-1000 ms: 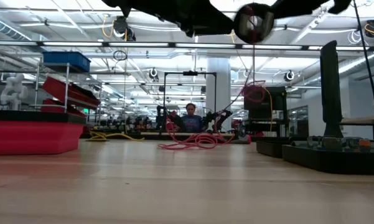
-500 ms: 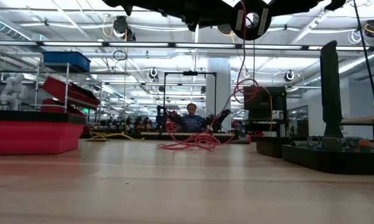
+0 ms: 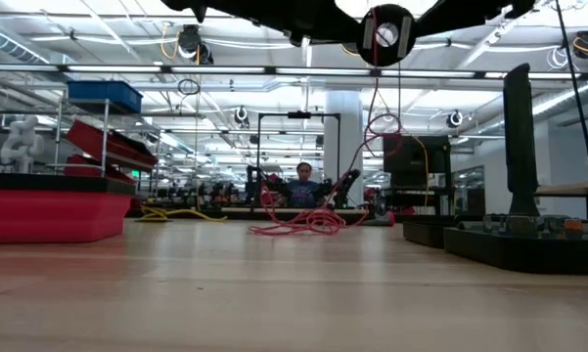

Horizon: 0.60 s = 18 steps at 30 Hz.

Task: Coil cords
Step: Coil the red wire onto the spool

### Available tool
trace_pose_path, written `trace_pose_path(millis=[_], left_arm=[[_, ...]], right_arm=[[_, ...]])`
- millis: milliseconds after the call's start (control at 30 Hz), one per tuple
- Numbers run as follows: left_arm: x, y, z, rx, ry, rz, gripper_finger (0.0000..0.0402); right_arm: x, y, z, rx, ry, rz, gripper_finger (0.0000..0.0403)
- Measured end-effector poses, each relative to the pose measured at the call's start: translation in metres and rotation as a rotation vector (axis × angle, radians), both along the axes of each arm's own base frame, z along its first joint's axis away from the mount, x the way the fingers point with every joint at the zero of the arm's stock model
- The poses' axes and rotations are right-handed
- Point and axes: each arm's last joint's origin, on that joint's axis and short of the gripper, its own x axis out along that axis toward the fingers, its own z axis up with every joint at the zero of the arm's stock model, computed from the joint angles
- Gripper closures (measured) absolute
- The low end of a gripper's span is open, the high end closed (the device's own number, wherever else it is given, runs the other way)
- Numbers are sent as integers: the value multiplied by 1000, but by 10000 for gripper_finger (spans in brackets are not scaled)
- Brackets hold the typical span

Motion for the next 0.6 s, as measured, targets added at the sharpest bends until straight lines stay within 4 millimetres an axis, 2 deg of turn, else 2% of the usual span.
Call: trace_pose_path(millis=[200, 367, 500, 600], left_arm=[[-2, 7, 3, 38, -9, 133, 400], [-6, 11, 12, 48, -45, 166, 400], [-6, 12, 18, 42, -101, 204, 401], [-6, 13, 21, 12, -148, 236, 401]], right_arm=[[-3, 0, -7, 60, 44, -26, 324], [-3, -1, -7, 83, 23, -70, 317], [7, 2, -9, 102, -15, -73, 317], [20, 6, -21, 88, -38, -61, 317]])
